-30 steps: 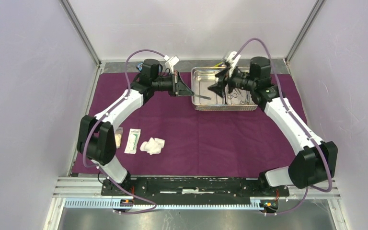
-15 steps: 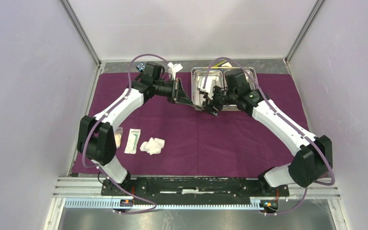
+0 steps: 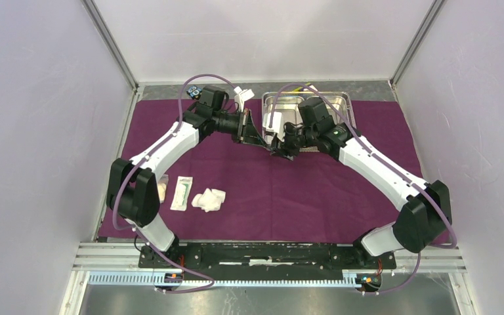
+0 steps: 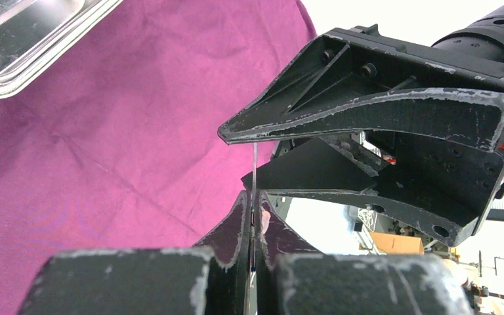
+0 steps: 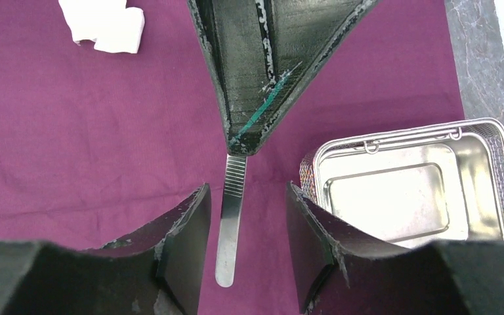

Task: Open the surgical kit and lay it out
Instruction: Place the medical item in the surgical kit.

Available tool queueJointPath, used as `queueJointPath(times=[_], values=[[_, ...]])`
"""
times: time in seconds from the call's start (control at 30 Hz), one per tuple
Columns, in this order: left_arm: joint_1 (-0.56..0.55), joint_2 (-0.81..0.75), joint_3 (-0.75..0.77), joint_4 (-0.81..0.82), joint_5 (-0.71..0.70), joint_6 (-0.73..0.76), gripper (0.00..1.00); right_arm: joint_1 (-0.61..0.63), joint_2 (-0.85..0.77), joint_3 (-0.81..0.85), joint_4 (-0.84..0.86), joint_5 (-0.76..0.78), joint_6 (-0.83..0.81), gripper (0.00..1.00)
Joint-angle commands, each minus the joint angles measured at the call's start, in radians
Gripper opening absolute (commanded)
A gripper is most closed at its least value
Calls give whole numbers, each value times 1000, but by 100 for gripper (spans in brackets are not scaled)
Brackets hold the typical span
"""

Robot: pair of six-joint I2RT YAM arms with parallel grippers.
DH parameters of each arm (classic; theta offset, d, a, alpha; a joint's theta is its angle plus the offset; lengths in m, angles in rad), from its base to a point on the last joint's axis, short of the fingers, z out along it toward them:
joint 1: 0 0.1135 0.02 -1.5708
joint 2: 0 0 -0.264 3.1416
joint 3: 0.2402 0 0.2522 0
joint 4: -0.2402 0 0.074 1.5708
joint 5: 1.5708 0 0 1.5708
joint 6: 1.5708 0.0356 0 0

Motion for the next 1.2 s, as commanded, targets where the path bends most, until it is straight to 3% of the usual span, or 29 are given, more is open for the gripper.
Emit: queueJointPath(times=[0.0,0.5,0.93,1.0,1.17], values=[[-8,2,29,-10,8,43,2,14,1,46,11,14,12,49],[-15,8,33,-10,6,47,2,32,11,37,6,52,15,33],[-15,11,33,-4,-24,68,4,33,2,15,17,110,71,7],[-14,15,49,-5,-37,75,11,33,-4,5,16,141,88,5],[-10,36,126,-44,-116,129,50,32,-46,-68,42,257,147,4]])
